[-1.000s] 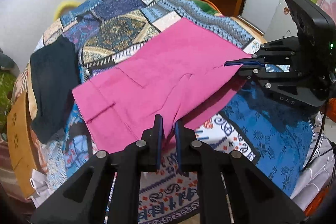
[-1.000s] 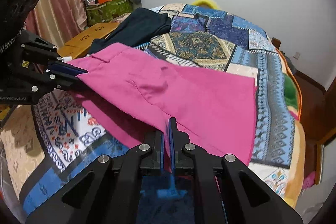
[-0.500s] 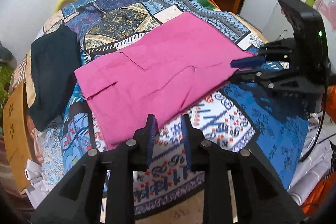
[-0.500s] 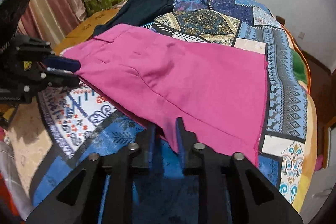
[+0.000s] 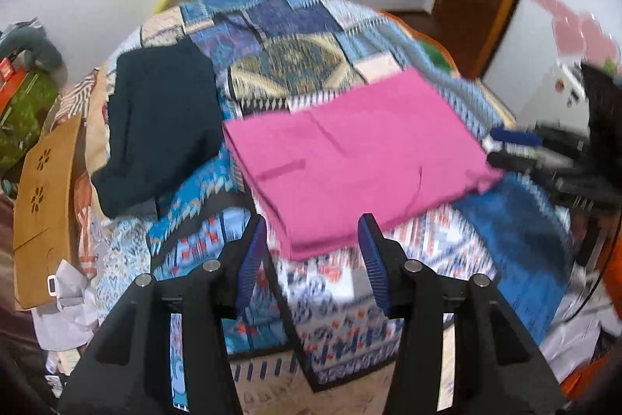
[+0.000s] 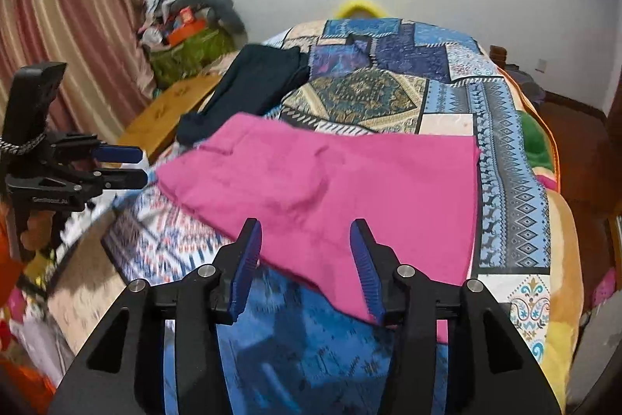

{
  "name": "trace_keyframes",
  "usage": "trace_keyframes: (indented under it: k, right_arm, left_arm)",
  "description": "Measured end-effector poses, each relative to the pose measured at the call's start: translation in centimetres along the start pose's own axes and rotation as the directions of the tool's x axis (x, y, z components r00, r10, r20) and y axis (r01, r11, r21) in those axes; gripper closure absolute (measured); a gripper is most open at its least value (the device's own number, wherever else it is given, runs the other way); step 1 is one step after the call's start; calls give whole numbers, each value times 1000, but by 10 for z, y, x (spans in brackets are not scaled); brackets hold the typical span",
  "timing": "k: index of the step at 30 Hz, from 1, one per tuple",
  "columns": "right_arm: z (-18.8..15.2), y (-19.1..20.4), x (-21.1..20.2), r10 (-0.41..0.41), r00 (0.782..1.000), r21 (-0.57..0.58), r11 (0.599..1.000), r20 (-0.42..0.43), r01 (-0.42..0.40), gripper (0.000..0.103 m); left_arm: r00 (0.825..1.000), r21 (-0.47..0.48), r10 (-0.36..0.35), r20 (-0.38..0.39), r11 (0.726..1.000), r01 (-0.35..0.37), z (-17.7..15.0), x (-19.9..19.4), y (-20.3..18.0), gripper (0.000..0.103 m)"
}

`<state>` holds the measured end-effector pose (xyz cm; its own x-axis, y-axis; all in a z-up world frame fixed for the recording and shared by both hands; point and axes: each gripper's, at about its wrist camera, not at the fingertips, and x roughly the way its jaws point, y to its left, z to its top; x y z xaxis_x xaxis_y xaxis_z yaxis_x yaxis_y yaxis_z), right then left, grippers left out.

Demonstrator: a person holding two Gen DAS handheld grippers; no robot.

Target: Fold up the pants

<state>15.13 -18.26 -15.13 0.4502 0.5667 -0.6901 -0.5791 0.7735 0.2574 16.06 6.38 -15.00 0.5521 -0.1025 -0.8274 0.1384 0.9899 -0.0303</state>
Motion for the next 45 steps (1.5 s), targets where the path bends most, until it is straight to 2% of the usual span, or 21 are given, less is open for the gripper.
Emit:
trace_keyframes:
  k: [5,8,11,15,17,18,19,23,25,28,35,40,42,45]
  right_arm:
    - [9,-4,16,-4,1000,79,997,2,4,59]
    - [10,-7,29,11,1000,116,993,-28,-8,56]
    - [8,-9,46,14,997,129,992,-78,-4,54]
    - [-2,-12,69,19,984,130,992,-177,5,54]
    - [-9,-15,73,30,982,131,991,-187,-5,48]
    - [-11,-16,72,23,984,132,991,-179,1,41]
    - [-13,-18,72,18,983,133,991,-182,6,39]
    - [-22,-32,65,17,981,152,988,-191,12,39]
    - [-26,-40,62,0,980,154,988,-199,31,39]
    - [-30,-51,56,-19,978,170,984,-206,55,40]
    - [-44,-71,36,-66,979,237,965,-195,112,47]
    - [-50,-78,24,-71,979,258,959,-193,121,49]
    - [-49,-78,22,-79,976,254,959,-202,130,49]
    - [-44,-77,18,-107,972,236,959,-211,157,47]
  left_arm:
    - [999,-34,-19,32,999,20,28,10,-8,48]
    - [999,-43,-38,18,998,38,37,27,-16,48]
    - [999,-41,-47,-23,998,46,37,47,-23,48]
    - [995,-25,-1,-102,1000,-1,27,74,-25,48]
    - [991,-44,11,-133,999,-17,17,83,-18,48]
    - [991,-57,2,-132,998,-10,14,84,-13,48]
    - [992,-68,-7,-123,998,-2,11,81,-9,48]
    - [994,-54,33,-107,998,-39,3,72,-3,48]
    - [993,-48,48,-105,997,-53,-1,69,2,44]
    - [993,-81,10,-114,997,-20,-6,67,12,40]
    - [993,-162,-58,-104,986,41,-15,59,28,40]
    - [991,-168,-75,-108,984,56,-18,52,29,40]
    - [992,-157,-70,-110,986,52,-18,46,28,40]
    - [995,-130,-17,-101,992,4,-16,37,28,40]
